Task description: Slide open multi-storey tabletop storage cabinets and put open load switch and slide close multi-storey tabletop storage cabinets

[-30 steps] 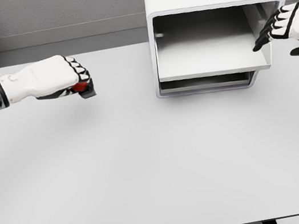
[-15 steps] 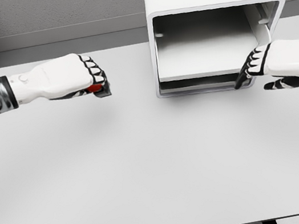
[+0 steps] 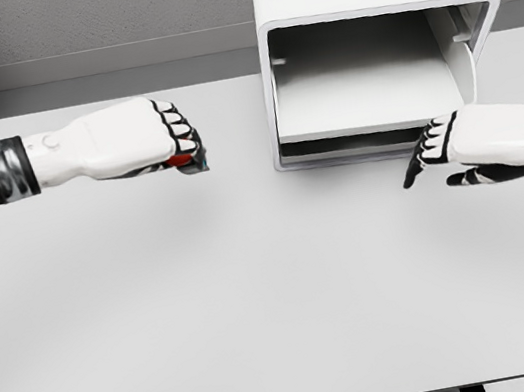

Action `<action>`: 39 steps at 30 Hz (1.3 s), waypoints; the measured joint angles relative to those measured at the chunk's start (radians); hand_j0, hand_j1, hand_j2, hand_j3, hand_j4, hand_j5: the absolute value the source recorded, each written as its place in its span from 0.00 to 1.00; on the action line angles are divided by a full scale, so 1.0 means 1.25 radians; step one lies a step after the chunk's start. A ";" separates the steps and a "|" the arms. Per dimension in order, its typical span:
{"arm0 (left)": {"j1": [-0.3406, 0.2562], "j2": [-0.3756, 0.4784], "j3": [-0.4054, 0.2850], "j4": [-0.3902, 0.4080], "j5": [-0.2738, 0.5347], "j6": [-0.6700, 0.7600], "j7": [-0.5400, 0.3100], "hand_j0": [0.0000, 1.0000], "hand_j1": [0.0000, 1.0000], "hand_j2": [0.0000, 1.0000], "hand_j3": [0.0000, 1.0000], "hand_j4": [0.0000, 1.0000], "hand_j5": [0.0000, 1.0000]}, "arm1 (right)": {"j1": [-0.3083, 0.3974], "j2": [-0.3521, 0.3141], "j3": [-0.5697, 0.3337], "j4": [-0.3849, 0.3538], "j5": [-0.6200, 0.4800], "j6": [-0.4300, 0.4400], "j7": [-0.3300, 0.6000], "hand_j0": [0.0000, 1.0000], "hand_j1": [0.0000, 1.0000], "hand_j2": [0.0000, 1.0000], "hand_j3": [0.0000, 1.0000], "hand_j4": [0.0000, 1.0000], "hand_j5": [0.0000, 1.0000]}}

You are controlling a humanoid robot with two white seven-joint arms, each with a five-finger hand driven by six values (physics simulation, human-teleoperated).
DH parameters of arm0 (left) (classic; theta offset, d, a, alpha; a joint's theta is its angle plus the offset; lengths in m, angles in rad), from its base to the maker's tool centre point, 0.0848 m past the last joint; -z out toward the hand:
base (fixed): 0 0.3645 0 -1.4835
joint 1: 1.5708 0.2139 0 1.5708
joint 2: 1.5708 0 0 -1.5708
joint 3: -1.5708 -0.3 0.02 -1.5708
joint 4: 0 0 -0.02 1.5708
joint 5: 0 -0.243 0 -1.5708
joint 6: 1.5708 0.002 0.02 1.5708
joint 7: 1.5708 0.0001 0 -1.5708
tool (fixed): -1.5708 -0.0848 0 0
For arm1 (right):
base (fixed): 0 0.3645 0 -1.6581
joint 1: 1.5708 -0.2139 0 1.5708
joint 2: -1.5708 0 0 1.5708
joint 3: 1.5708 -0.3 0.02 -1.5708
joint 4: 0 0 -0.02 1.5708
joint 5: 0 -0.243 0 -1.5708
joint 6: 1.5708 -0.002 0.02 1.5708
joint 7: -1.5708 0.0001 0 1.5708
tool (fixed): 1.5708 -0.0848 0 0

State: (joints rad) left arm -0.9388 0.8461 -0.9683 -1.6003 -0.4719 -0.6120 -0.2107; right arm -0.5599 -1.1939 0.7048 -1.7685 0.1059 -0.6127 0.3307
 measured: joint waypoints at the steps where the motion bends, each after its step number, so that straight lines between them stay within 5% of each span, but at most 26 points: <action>1: 0.000 0.000 0.000 -0.004 -0.001 0.000 0.000 0.53 0.53 0.53 0.53 0.53 0.53 | 0.004 0.011 -0.011 0.000 0.001 0.000 0.000 0.66 0.66 0.66 0.66 0.66 0.66; 6: 0.000 -0.005 -0.001 -0.025 -0.002 0.000 -0.001 0.53 0.53 0.53 0.53 0.53 0.53 | 0.005 0.058 -0.059 0.001 0.019 0.000 0.001 0.67 0.67 0.67 0.67 0.67 0.67; 10: 0.000 -0.006 -0.001 -0.036 -0.003 0.000 -0.001 0.53 0.53 0.53 0.53 0.53 0.53 | 0.006 0.077 -0.111 0.002 0.034 0.000 0.001 0.99 0.99 0.99 0.99 0.99 0.99; 25: -0.006 -0.028 -0.002 -0.057 -0.003 0.000 -0.015 0.53 0.53 0.53 0.53 0.53 0.53 | 0.010 0.200 -0.163 0.062 0.103 0.000 0.002 0.99 0.99 0.99 0.99 0.99 0.99; 27: -0.006 -0.035 -0.003 -0.057 -0.003 0.000 -0.016 0.52 0.52 0.52 0.52 0.52 0.52 | 0.013 0.193 -0.164 0.054 0.104 0.000 0.002 0.91 0.91 0.91 0.91 0.91 0.91; 28: -0.006 -0.037 -0.003 -0.057 -0.003 0.000 -0.017 0.52 0.52 0.52 0.52 0.52 0.52 | 0.013 0.178 -0.165 0.040 0.101 0.000 0.001 0.73 0.73 0.73 0.73 0.73 0.73; 30: -0.006 -0.042 -0.003 -0.058 -0.003 0.000 -0.022 0.52 0.52 0.52 0.52 0.52 0.52 | 0.013 0.136 -0.168 0.021 0.077 0.000 -0.001 0.57 0.57 0.57 0.57 0.57 0.57; 39: -0.010 -0.068 -0.003 -0.066 -0.004 0.000 -0.034 0.52 0.52 0.52 0.52 0.52 0.52 | 0.103 0.007 -0.196 0.000 0.018 0.000 -0.005 0.57 0.57 0.57 0.57 0.57 0.57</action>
State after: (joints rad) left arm -0.9511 0.7607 -0.9720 -1.6830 -0.4770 -0.6122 -0.2530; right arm -0.4311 -1.1846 0.4599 -1.7684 0.1284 -0.6130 0.3249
